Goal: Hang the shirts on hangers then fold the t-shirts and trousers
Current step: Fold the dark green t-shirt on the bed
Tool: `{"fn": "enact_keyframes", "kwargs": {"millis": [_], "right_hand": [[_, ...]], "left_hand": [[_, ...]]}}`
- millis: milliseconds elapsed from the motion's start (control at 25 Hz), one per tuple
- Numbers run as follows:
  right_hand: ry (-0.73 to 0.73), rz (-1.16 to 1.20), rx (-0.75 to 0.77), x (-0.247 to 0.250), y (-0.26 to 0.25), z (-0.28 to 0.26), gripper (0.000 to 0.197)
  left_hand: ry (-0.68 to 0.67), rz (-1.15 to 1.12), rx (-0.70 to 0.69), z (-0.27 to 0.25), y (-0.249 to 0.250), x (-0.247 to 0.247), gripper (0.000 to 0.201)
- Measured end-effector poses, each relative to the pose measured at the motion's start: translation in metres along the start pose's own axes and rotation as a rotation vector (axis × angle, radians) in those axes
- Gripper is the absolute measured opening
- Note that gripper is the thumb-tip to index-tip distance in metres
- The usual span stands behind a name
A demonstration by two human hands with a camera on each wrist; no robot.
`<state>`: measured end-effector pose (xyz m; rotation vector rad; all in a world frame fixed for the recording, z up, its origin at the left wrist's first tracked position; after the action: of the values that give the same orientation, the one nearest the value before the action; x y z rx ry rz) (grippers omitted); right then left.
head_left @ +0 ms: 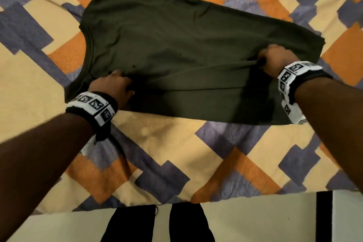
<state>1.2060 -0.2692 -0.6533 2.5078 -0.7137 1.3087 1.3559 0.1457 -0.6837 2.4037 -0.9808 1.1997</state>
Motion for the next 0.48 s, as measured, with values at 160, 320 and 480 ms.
{"fn": "enact_keyframes", "kwargs": {"millis": [160,320,480], "right_hand": [[0.485,0.245,-0.099,0.042,0.035,-0.052,0.021],[0.724,0.467,-0.083,-0.008,0.059,-0.116,0.032],[0.391,0.587,-0.262,-0.128,0.078,-0.139,0.038]], "left_hand": [[0.042,-0.044,-0.05,-0.003,0.023,0.023,0.029],[0.14,-0.184,-0.066,-0.027,0.035,-0.001,0.035],[0.138,-0.253,-0.101,-0.038,0.043,-0.057,0.046]]}}
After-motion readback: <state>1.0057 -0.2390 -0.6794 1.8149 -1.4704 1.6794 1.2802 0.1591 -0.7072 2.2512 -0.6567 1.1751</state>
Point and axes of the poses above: each hand's wrist, its own z-axis towards the middle knuckle, its own x-axis out of the back of the hand, y = z × x, the point moved 1 cm from there along z, towards the middle knuckle, and after that the axes turned 9 degrees about z, right-handed, at the moved point
